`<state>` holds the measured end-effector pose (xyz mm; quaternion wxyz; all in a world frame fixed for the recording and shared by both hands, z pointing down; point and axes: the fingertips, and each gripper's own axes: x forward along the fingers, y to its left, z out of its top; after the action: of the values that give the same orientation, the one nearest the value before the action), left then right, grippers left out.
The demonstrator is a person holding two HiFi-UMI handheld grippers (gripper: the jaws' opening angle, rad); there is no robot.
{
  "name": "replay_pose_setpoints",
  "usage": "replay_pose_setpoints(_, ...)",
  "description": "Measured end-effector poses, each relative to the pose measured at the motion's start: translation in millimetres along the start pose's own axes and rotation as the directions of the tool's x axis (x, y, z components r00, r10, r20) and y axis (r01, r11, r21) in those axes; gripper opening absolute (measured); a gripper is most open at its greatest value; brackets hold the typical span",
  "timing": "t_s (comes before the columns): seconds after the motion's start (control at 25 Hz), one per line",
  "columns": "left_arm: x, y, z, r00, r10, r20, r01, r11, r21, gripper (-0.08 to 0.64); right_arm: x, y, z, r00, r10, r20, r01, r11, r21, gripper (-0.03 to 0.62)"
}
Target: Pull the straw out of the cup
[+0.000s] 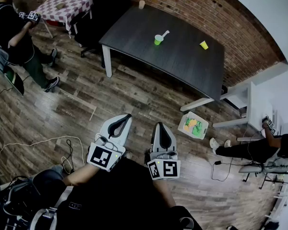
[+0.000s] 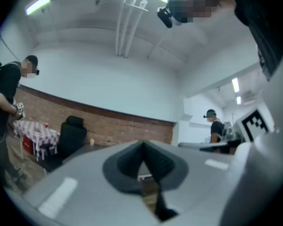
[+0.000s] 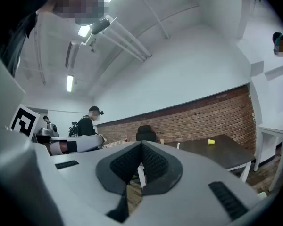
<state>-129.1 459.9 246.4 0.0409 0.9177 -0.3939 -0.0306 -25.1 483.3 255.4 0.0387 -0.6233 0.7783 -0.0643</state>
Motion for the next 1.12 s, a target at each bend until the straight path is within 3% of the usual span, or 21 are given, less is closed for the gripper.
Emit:
replay_pose_setpoints(0.76,5.6,-25.7,-11.7,0.999,0.001,-0.040,0.000,1.000,0.013,0.005,-14.3,-12.5,-8.2,0.999,0.032,0.002,-0.032,0.999,0.008,0.003)
replay_pose_setpoints(1.12,3.0,-27.3,-24.0,0.995,0.077,-0.058,-0.076,0.997,0.021,0.005,-19.2,-20.4,-28.2,0.996,0.083,-0.021,-0.082,0.996,0.018,0.003)
